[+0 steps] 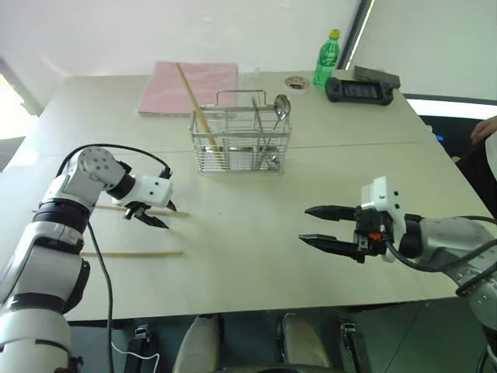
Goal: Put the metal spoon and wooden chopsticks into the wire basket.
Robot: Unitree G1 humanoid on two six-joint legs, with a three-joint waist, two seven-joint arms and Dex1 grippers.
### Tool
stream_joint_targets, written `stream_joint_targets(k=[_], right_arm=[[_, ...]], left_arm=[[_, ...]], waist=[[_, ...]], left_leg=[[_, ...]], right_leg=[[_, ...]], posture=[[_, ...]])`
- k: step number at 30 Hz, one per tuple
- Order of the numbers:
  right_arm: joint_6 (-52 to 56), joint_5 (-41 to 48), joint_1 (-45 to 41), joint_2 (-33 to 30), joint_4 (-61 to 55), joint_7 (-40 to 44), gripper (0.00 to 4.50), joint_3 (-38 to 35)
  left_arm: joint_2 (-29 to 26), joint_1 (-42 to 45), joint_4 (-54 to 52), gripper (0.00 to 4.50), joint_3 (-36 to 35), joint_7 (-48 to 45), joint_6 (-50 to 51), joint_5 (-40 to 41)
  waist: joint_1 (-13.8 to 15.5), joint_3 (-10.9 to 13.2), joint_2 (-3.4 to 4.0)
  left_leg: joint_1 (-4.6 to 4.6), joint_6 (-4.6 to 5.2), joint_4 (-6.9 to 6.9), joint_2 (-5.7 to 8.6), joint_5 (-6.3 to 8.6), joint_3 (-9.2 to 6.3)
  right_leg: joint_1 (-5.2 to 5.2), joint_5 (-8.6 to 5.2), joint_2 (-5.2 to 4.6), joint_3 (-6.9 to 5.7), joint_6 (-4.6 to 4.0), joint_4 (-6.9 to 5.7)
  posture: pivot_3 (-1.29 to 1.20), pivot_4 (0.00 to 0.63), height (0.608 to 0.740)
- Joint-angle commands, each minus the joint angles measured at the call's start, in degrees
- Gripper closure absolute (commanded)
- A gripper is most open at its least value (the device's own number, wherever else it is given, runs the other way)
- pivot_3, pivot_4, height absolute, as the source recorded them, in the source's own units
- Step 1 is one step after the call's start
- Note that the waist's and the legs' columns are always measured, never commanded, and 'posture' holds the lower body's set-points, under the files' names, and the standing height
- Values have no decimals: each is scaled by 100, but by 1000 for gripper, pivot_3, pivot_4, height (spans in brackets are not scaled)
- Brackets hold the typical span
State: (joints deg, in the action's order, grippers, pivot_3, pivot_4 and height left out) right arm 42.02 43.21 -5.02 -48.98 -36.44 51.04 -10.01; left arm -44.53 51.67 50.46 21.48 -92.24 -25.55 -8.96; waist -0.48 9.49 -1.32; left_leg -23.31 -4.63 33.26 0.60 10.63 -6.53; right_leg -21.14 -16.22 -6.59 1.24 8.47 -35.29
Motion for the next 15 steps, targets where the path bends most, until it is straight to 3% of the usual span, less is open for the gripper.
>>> stream_joint_targets(k=[1, 12, 15], right_arm=[[-112, 95, -95, -34, -174, -33, 1689, -161], [-132, 107, -266, 2, -62, -74, 1689, -83], [-156, 78, -283, 41, -58, -101, 1689, -41]], left_arm=[[-11, -44, 17, 3871, 116, -26, 295, -61], [-37, -136, -435, 3871, -362, 134, 1019, 240], [-151, -105, -1018, 3871, -1004, 355, 1821, 823]], waist=[[3, -1, -1], [-16, -2, 1], [-15, 5, -11]], left_leg=[[0, 0, 3, -2, 0, 0], [-2, 0, 9, -4, 0, -1], [-8, 1, 8, -5, 0, -3]], right_leg=[[4, -1, 0, -4, -2, 0], [6, -1, 0, -9, 2, -1], [1, -1, 0, -10, 3, -2]], posture=[[0, 150, 731], [0, 150, 731], [0, 150, 731]])
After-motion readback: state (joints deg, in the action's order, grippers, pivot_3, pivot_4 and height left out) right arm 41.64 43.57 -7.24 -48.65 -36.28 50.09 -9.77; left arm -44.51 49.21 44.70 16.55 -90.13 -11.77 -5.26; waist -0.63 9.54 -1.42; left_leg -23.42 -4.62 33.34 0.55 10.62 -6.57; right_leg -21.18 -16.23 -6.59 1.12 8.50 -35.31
